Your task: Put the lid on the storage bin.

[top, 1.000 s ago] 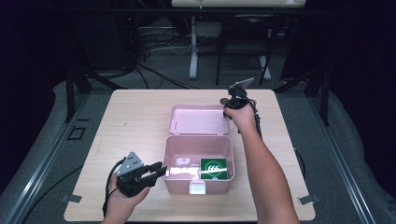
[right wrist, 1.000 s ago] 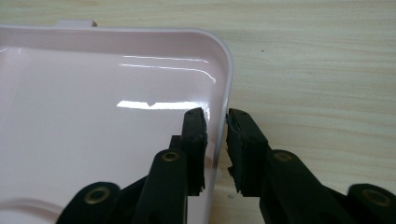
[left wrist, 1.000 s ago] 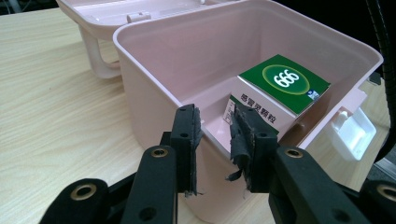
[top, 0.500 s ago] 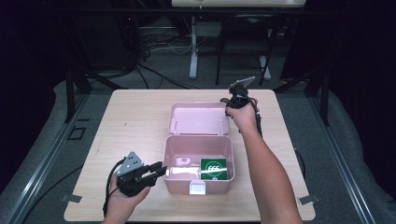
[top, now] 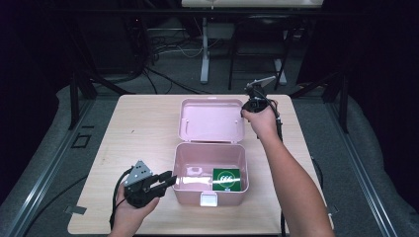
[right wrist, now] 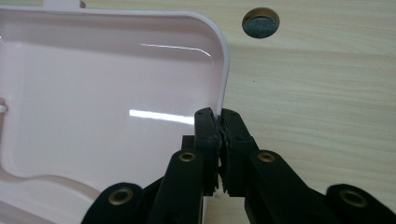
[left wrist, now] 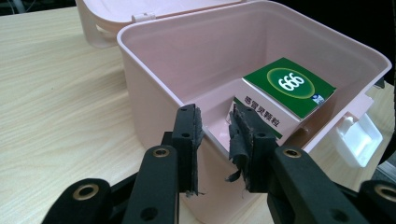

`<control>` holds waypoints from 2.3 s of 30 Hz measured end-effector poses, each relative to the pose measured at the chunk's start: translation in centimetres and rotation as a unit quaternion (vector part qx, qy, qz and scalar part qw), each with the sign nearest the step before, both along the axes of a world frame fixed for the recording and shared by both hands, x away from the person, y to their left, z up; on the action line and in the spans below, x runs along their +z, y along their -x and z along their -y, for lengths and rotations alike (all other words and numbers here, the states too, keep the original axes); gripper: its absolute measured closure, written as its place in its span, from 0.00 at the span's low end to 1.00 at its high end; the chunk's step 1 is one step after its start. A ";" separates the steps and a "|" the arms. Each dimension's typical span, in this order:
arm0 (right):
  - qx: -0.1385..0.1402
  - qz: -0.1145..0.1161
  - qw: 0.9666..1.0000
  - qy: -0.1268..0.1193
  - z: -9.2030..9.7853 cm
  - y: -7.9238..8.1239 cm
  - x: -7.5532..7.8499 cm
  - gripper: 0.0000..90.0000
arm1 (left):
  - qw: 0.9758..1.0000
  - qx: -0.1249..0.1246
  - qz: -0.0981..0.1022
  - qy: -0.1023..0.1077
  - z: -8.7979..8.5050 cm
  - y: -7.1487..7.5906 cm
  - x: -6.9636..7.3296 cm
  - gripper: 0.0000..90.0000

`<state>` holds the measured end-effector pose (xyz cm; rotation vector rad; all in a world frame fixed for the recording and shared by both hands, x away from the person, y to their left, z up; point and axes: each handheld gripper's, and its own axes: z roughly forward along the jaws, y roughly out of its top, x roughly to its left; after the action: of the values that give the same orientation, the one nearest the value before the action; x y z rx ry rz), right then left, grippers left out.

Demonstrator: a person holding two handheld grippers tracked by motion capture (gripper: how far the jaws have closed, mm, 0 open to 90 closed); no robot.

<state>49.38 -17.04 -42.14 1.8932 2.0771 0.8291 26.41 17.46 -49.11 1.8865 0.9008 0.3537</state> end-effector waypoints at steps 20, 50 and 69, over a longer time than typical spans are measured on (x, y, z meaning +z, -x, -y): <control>0.026 0.064 0.997 -0.018 0.6 3.5 3.2 0.98 | 1.000 0.004 -0.002 0.001 0.0 -0.1 -0.1 0.80; 0.070 0.167 0.983 -0.018 1.2 9.6 4.7 0.98 | 1.000 0.008 0.000 0.005 0.1 -0.1 -0.1 0.80; 0.087 0.209 0.972 -0.054 2.2 13.6 4.0 0.96 | 1.000 0.007 -0.001 0.006 0.1 -0.2 -0.1 0.80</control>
<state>35.77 -19.20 -38.13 1.4327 1.9781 1.2799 26.57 17.38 -49.24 1.8715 0.9163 0.3536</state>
